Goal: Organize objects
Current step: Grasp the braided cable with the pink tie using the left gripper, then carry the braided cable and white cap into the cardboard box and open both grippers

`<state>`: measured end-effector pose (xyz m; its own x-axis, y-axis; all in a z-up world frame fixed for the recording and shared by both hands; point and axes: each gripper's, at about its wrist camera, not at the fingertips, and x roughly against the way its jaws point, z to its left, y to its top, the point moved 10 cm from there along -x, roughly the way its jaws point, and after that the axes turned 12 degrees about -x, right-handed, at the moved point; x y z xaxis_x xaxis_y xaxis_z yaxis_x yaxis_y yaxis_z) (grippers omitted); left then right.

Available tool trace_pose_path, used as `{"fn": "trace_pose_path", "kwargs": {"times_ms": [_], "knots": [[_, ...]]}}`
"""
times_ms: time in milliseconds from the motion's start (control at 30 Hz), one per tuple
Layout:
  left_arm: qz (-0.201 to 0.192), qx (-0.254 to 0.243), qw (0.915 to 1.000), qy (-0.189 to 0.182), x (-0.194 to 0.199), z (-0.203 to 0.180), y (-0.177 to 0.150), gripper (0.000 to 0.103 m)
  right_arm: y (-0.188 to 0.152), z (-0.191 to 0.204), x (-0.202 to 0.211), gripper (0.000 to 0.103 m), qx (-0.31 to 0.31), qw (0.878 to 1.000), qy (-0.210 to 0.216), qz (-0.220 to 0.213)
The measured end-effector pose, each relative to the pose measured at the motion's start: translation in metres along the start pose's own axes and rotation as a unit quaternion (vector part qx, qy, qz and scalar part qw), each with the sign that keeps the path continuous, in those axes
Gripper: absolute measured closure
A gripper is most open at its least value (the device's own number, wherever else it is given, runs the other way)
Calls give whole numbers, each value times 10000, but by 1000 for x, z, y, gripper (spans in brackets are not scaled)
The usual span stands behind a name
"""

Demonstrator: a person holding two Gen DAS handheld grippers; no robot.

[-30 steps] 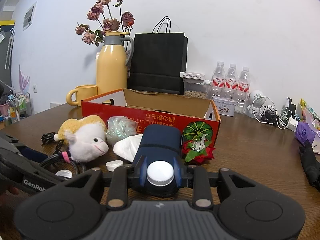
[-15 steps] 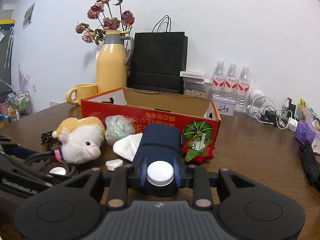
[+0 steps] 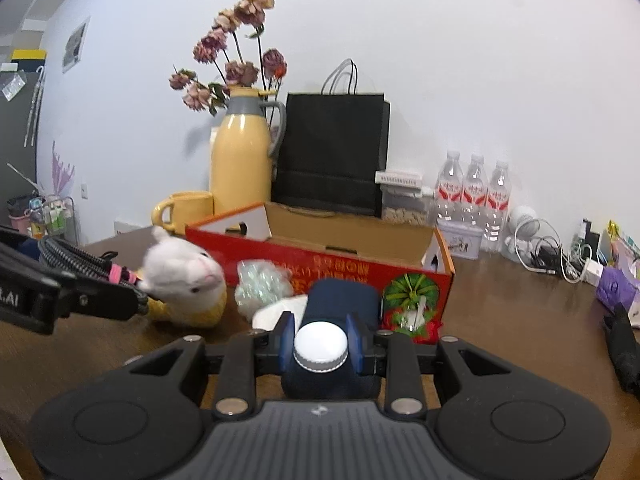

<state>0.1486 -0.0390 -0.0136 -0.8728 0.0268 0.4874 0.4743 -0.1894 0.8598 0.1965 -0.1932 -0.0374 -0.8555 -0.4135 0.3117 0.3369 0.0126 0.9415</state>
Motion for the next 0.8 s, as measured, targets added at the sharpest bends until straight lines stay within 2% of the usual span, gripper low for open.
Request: {"fn": "trace_pose_path", "kwargs": {"times_ms": [467, 800], "knots": [[-445, -13, 9990, -37, 5, 5, 33, 13, 30, 7, -1, 76, -1, 9996, 105, -249], [-769, 61, 9970, 9, -40, 24, 81, 13, 70, 2, -47, 76, -23, 9988, 55, -477]]}}
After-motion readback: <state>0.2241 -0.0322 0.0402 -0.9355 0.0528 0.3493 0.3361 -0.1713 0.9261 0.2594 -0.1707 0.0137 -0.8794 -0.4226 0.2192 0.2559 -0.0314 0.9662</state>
